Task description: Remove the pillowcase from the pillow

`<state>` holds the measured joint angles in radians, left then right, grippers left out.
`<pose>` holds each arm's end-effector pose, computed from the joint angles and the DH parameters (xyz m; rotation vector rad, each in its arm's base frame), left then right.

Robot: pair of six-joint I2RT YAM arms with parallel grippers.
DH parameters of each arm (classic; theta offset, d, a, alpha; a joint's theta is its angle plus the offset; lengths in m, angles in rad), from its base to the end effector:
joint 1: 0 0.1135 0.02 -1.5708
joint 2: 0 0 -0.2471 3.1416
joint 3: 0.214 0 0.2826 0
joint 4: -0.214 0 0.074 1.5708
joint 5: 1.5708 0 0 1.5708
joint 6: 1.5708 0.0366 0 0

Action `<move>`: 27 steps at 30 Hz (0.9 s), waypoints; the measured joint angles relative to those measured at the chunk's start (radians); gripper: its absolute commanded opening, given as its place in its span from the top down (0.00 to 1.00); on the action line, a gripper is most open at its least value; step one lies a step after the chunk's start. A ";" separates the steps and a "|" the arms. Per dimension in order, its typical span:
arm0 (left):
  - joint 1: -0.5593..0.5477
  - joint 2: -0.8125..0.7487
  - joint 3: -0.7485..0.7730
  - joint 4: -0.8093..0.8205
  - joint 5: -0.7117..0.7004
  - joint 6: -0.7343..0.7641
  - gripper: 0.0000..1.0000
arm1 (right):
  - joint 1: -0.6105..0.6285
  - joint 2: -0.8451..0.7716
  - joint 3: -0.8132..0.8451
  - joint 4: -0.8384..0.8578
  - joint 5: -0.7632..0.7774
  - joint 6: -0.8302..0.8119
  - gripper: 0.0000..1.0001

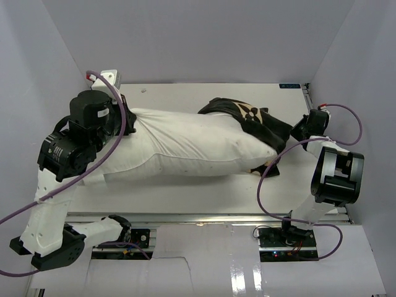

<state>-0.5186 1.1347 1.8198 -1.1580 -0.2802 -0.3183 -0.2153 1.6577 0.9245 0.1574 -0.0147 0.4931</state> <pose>0.1689 -0.0847 0.5090 0.0287 2.0321 -0.2423 0.3709 -0.0806 0.1592 0.7383 2.0212 0.1774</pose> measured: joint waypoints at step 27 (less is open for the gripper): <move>0.011 0.232 0.011 0.185 -0.436 -0.034 1.00 | -0.018 -0.301 -0.027 -0.172 0.117 -0.105 0.92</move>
<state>-0.5072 1.3670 1.8305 -0.9726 -0.7162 -0.3519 -0.2333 1.3563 0.8970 -0.0143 0.1024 0.3885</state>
